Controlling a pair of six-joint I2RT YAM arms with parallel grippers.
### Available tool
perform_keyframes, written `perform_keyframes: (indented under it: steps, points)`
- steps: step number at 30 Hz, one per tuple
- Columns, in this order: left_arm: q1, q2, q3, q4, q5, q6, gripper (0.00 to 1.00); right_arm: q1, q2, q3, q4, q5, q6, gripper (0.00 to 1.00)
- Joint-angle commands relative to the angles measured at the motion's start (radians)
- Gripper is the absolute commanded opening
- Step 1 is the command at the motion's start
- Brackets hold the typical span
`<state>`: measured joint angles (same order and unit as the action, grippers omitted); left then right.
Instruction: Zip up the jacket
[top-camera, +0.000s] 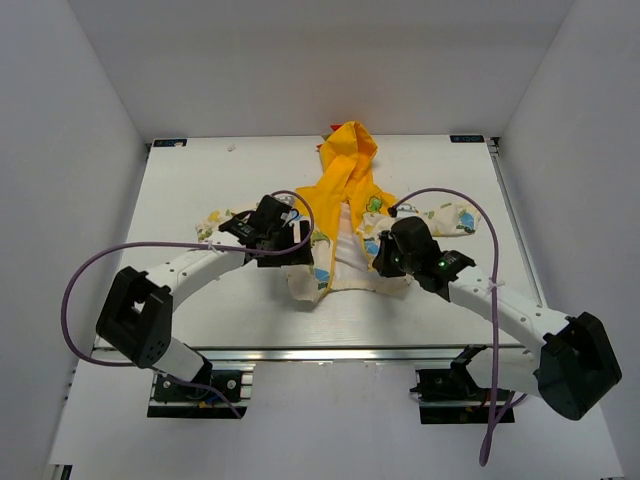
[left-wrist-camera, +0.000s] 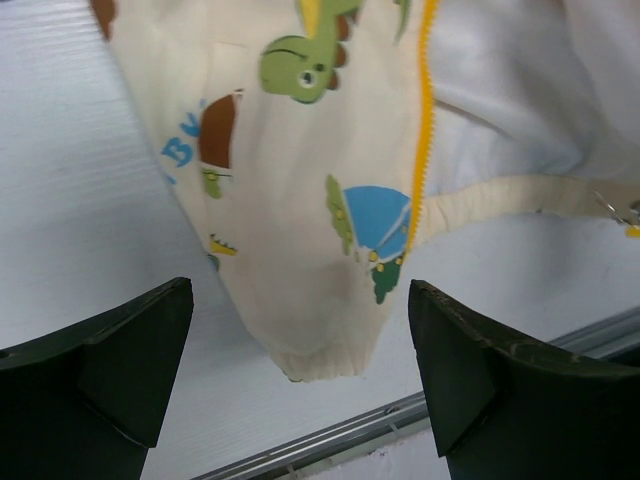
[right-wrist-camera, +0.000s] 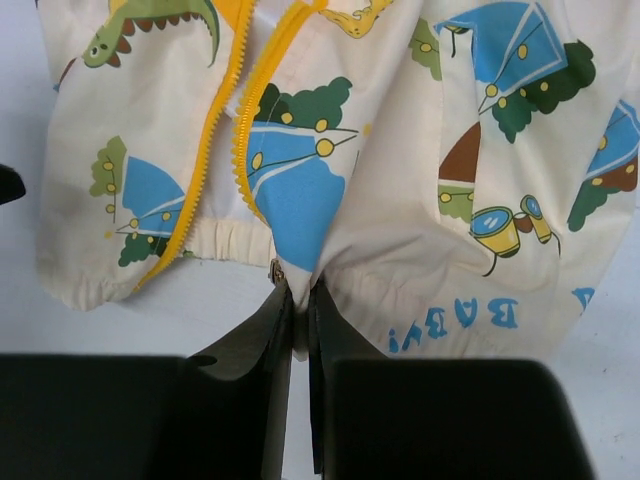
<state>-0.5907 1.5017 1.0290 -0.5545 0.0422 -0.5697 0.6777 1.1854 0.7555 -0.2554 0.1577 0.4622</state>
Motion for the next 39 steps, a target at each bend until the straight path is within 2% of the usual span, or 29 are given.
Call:
perform_keyframes:
  steps: [1,2,4,9,14,16,20,30,39]
  points:
    - [-0.043,-0.041,0.005,0.033,0.081,0.085,0.97,-0.041,-0.036,-0.045,0.088,-0.118,-0.039,0.00]
    - [-0.056,-0.032,0.012,0.027,0.074,0.097,0.93,-0.046,-0.049,-0.054,0.088,-0.128,-0.036,0.00]
    - [-0.102,0.003,0.034,-0.004,0.064,0.154,0.93,-0.055,-0.059,-0.079,0.085,-0.133,-0.034,0.00]
    - [-0.231,0.077,0.149,-0.088,-0.080,0.234,0.91,-0.076,-0.082,-0.116,0.067,-0.124,-0.033,0.00]
    - [-0.290,0.170,0.212,-0.185,-0.263,0.234,0.86,-0.089,-0.096,-0.137,0.073,-0.127,-0.033,0.00]
    - [-0.296,0.198,0.220,-0.206,-0.286,0.222,0.79,-0.093,-0.096,-0.145,0.074,-0.133,-0.030,0.00]
    - [-0.316,0.230,0.212,-0.199,-0.268,0.228,0.69,-0.105,-0.099,-0.157,0.074,-0.138,-0.028,0.00]
    - [-0.347,0.167,0.132,-0.144,-0.199,0.240,0.69,-0.129,-0.096,-0.185,0.077,-0.150,-0.033,0.00]
    - [-0.376,0.216,0.164,-0.189,-0.243,0.209,0.66,-0.132,-0.107,-0.196,0.070,-0.147,-0.028,0.00]
